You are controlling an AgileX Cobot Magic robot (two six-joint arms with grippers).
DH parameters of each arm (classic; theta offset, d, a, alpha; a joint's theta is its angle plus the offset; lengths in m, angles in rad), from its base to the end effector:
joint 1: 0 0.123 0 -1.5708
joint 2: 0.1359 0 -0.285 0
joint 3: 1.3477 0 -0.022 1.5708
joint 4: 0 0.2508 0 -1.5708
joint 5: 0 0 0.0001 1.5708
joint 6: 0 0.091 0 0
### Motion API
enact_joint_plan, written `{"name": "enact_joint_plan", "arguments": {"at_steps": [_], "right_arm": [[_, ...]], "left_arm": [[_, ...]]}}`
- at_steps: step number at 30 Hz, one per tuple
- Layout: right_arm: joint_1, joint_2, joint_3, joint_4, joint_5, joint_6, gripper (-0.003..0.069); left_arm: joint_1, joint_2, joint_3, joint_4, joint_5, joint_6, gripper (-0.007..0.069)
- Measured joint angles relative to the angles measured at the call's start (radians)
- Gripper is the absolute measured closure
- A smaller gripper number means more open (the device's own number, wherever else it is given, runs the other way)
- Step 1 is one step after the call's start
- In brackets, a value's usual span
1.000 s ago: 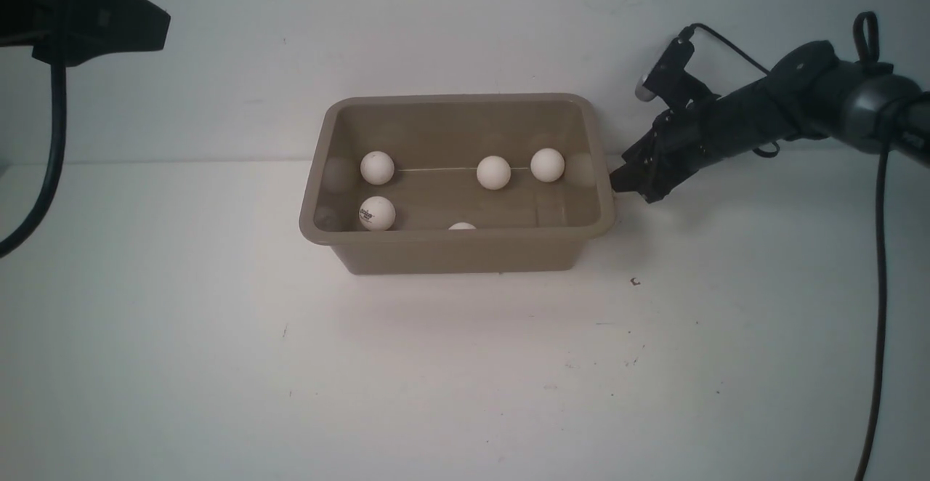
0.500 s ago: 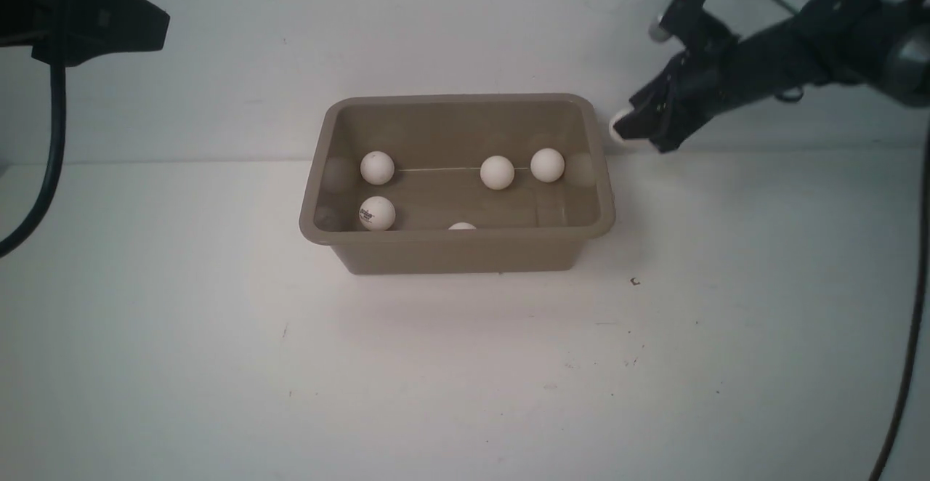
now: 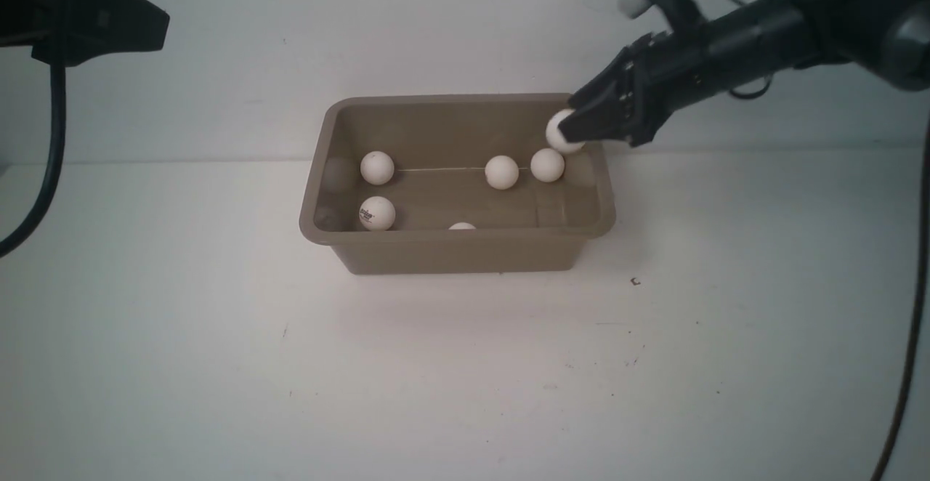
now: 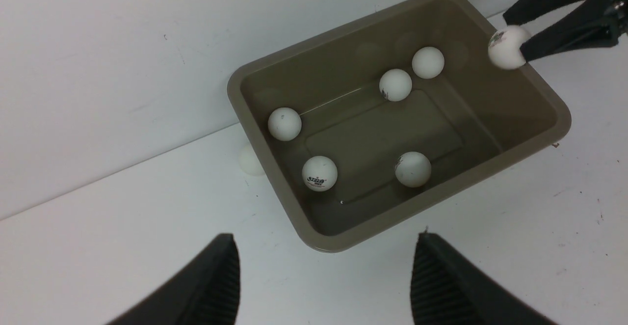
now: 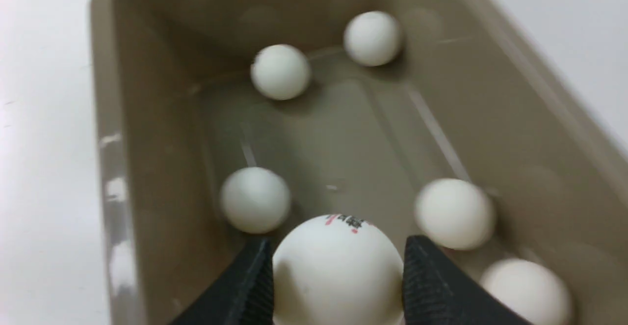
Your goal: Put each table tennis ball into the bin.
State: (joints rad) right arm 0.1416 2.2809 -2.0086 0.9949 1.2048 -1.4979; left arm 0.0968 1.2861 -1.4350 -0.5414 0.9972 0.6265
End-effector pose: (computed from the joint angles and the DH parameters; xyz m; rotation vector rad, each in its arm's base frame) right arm 0.4724 0.1394 0.2359 -1.4277 1.7930 0.7973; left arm 0.2623 -0.0141 0.4327 0.4664 2.1443 -0.2778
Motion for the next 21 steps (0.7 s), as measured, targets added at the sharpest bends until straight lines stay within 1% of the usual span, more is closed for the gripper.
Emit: {"name": "enact_joint_plan", "arguments": {"at_steps": [5, 7, 8, 9, 10, 11, 13, 15, 18, 21], "right_arm": [[0.051, 0.011, 0.000, -0.037, 0.005, 0.030, 0.0349], [0.055, 0.011, 0.000, -0.041, 0.002, 0.035, 0.0349], [0.060, 0.011, 0.000, -0.042, -0.012, 0.042, 0.0333], [0.061, 0.011, 0.000, -0.043, -0.025, 0.050, 0.0302], [0.061, 0.011, 0.000, -0.043, -0.028, 0.050, 0.0295], [0.061, 0.011, 0.000, -0.036, -0.046, 0.056, 0.0221], [0.059, 0.008, 0.000, -0.014, -0.059, 0.056, 0.0154], [0.055, -0.006, 0.000, 0.006, -0.069, 0.058, 0.0113], [0.037, -0.063, 0.000, 0.024, -0.115, 0.060, 0.0092], [-0.009, -0.160, 0.000, 0.035, -0.179, 0.064, 0.0088]], "left_arm": [[0.000, 0.000, 0.000, 0.000, 0.001, 0.000, 0.0199], [0.000, 0.000, 0.000, 0.000, 0.001, 0.000, 0.0199], [0.000, 0.000, 0.000, 0.000, 0.001, 0.000, 0.0199], [0.000, 0.000, 0.000, 0.000, 0.001, 0.000, 0.0199], [0.000, 0.000, 0.000, 0.000, 0.001, 0.000, 0.0199], [0.000, 0.000, 0.000, 0.000, 0.001, 0.000, 0.0199], [0.000, 0.000, 0.000, 0.000, 0.003, 0.000, 0.0199], [0.000, 0.000, 0.000, 0.000, 0.010, 0.000, 0.0199], [0.000, 0.000, 0.000, -0.001, 0.015, 0.000, 0.0199], [0.000, 0.000, 0.000, -0.001, 0.017, 0.000, 0.0199]]}}
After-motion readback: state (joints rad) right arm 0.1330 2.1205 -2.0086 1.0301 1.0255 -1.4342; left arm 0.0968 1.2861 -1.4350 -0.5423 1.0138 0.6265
